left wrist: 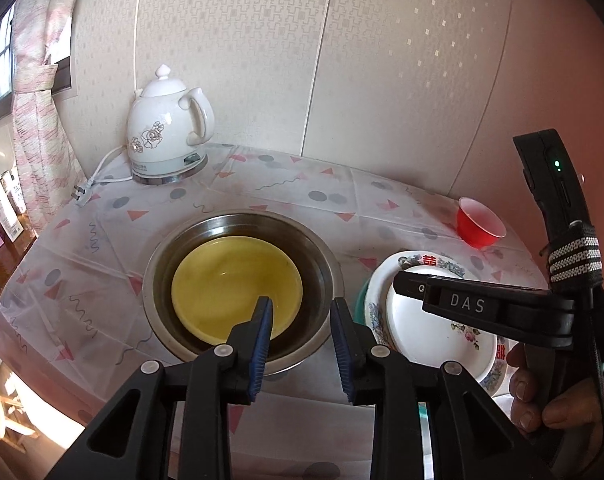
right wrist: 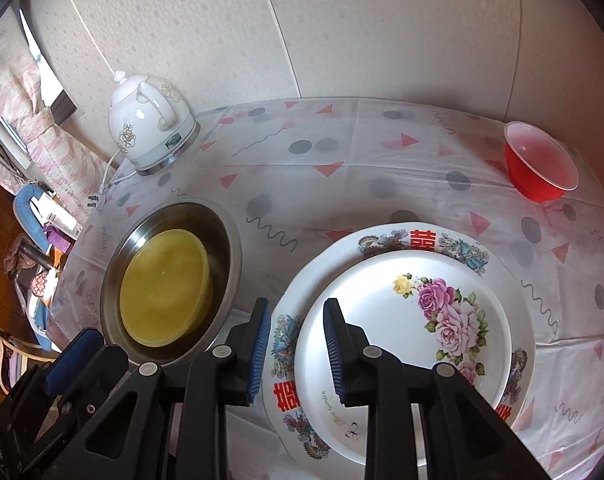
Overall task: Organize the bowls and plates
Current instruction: 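Move the right tool across the table to the red bowl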
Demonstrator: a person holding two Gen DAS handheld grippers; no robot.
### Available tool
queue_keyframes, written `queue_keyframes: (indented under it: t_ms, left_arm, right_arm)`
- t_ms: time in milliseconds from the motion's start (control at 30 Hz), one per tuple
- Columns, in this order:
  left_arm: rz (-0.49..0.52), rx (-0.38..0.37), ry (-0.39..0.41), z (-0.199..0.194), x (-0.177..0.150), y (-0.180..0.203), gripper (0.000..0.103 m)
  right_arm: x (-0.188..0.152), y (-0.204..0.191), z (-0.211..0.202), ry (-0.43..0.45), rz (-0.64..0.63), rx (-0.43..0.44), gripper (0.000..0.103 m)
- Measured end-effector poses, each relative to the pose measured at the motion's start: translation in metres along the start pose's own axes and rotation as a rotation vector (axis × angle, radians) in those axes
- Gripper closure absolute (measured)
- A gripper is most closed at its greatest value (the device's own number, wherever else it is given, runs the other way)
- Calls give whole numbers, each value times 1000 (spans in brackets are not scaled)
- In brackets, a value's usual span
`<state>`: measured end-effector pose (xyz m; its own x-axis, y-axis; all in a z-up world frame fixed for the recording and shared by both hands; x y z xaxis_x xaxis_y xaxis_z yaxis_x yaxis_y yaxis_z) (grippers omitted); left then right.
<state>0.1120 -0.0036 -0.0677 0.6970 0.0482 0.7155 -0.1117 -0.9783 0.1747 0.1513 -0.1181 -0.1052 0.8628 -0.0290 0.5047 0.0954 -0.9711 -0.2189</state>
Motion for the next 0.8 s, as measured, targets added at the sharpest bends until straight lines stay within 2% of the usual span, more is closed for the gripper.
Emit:
queue_keyframes:
  t_ms: [533,800]
  left_arm:
    - [90,56,-85,37,26,43,69]
    - [117,25,-156,65,25,69,69]
  right_arm:
    - [7,78,-2,55,94,14,74]
    - [3,128,-9,81,205,-14,74]
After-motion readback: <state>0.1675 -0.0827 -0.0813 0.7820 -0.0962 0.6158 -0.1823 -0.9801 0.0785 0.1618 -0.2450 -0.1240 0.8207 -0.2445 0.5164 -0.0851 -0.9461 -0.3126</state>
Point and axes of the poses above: each gripper's, at about its wrist camera, not at the fingertips, and z roughly the way its jaws point, y to its right, x to its top, the point moved 9 cm from there along z, roughly the way its jaws point, and after that the axes turned 1 degree about -z, right-handed, at the moved point
